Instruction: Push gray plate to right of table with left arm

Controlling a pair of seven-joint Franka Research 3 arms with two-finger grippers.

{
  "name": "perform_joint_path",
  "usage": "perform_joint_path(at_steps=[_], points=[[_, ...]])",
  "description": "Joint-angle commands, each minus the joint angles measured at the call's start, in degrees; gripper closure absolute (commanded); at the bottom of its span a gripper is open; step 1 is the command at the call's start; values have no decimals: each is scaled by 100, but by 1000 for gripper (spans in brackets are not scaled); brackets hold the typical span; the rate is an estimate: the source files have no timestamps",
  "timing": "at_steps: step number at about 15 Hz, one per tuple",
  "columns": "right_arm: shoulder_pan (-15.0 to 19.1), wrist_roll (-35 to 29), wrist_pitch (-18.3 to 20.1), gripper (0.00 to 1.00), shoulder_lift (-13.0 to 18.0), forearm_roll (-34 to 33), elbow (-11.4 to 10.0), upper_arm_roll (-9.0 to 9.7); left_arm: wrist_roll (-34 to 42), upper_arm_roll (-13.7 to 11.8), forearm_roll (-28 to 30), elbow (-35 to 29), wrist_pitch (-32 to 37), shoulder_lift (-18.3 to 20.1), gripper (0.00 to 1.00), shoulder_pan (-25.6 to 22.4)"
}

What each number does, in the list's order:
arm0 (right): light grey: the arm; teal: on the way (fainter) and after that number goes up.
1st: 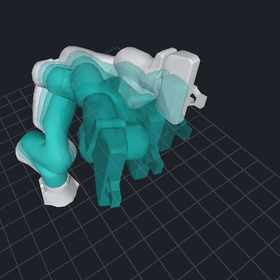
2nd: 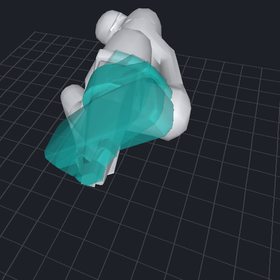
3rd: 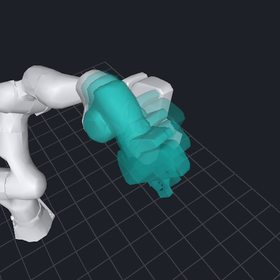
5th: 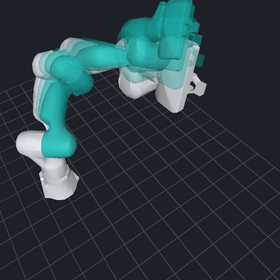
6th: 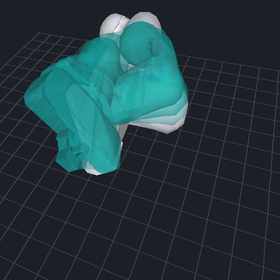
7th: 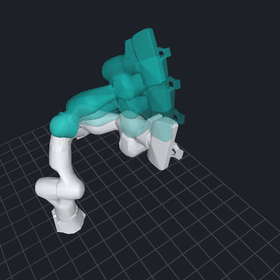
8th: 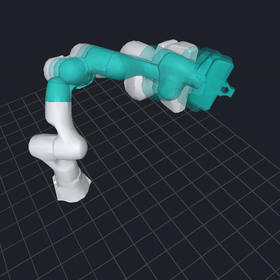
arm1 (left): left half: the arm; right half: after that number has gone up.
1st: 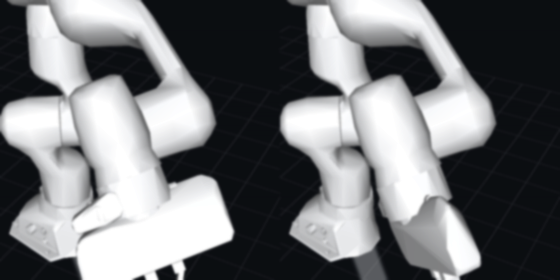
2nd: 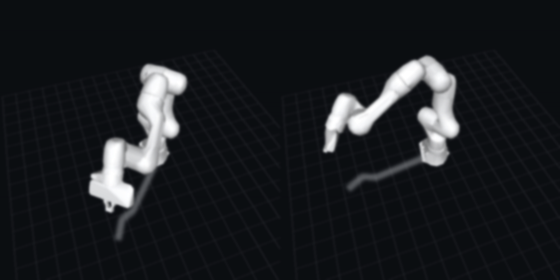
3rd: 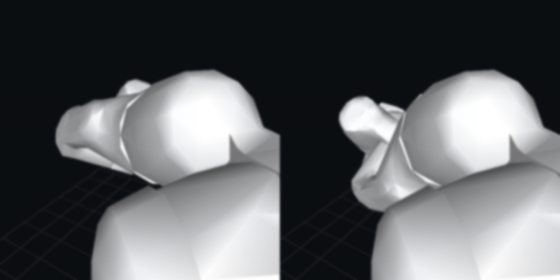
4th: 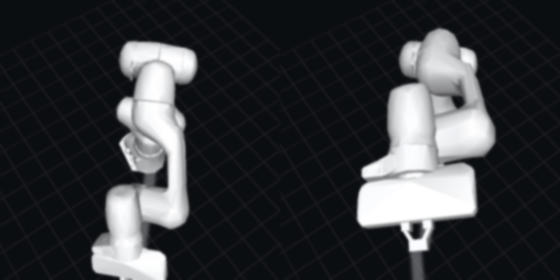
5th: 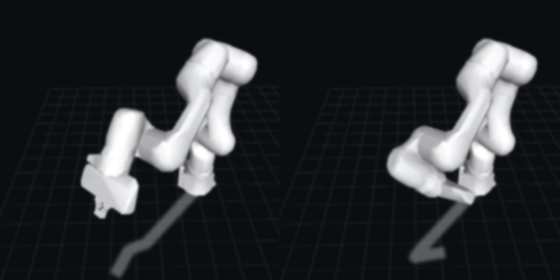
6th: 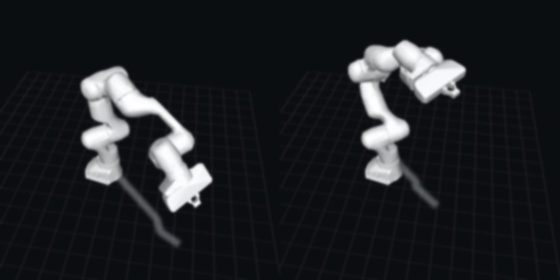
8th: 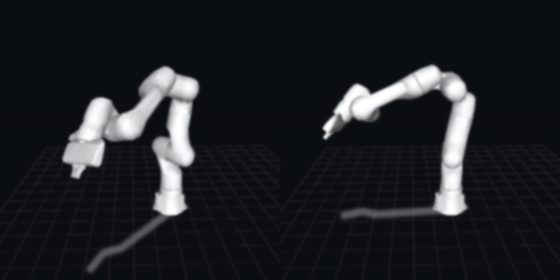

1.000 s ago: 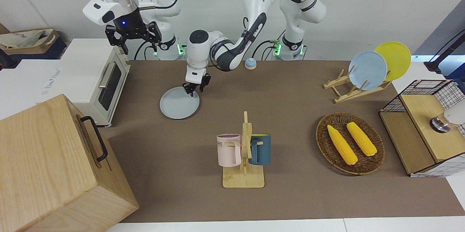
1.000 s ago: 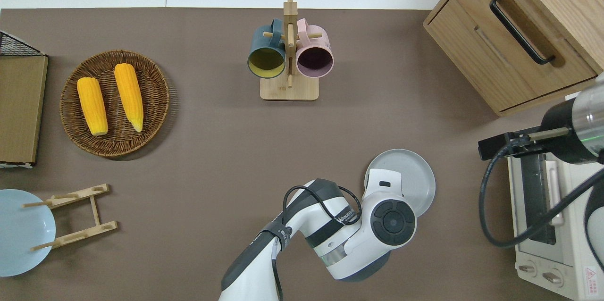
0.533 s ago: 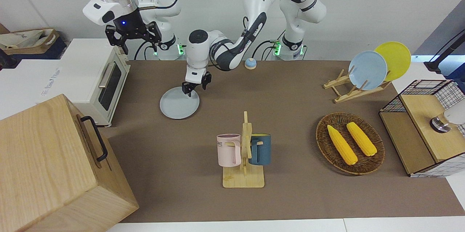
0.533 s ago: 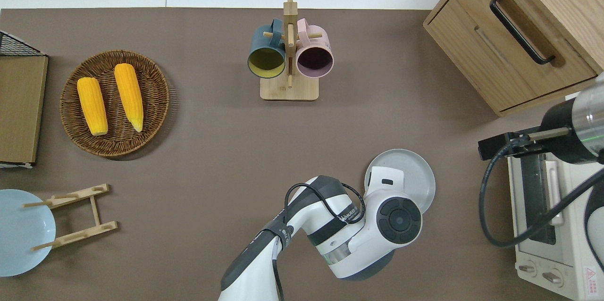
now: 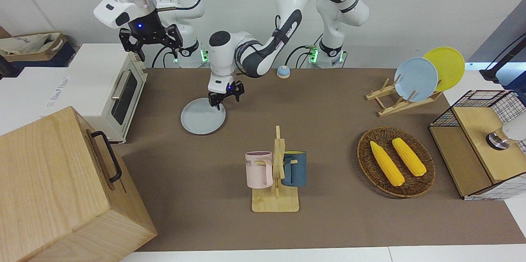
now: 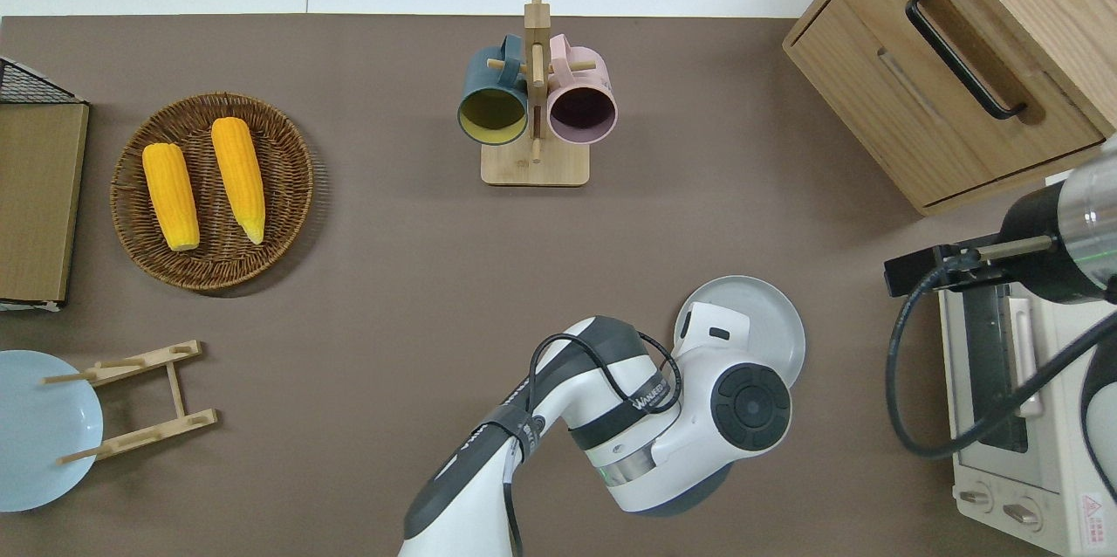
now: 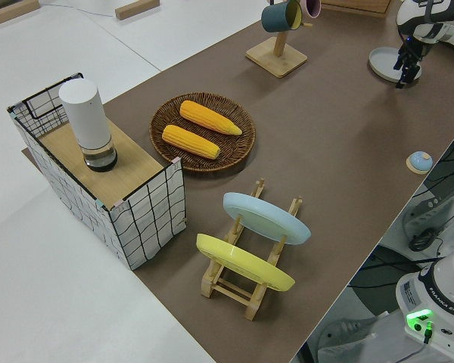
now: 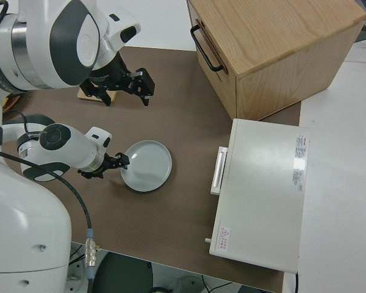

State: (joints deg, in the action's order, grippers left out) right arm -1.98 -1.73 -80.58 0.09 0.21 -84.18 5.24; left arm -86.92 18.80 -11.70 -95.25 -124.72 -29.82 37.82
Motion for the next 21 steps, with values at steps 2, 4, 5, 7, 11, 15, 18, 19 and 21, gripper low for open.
perform_joint_path(at_steps=[2,4,5,7,11,15,18,19,21], points=[[67,6,69,17,35,58,7,30,833,-26,-43,33,711,388,19,-265],[67,15,69,17,35,58,7,30,1149,-17,-8,24,983,555,19,-406],[67,15,69,17,35,58,7,30,1307,-8,-7,33,1098,626,17,-468],[67,15,60,17,35,58,7,30,1571,-34,-16,33,1309,740,15,-547],[67,15,69,17,35,58,7,30,2511,-17,54,33,1880,1162,15,-1021],[67,15,69,17,35,49,7,30,3214,-35,98,7,2214,1487,13,-1390],[67,15,69,17,35,58,7,30,4154,-52,405,-46,2557,1873,15,-1917],[67,15,69,17,35,58,7,30,4426,-61,475,-55,2610,1970,15,-2075],[67,6,69,17,35,49,7,30,4805,-52,485,-55,2750,2111,13,-2392]])
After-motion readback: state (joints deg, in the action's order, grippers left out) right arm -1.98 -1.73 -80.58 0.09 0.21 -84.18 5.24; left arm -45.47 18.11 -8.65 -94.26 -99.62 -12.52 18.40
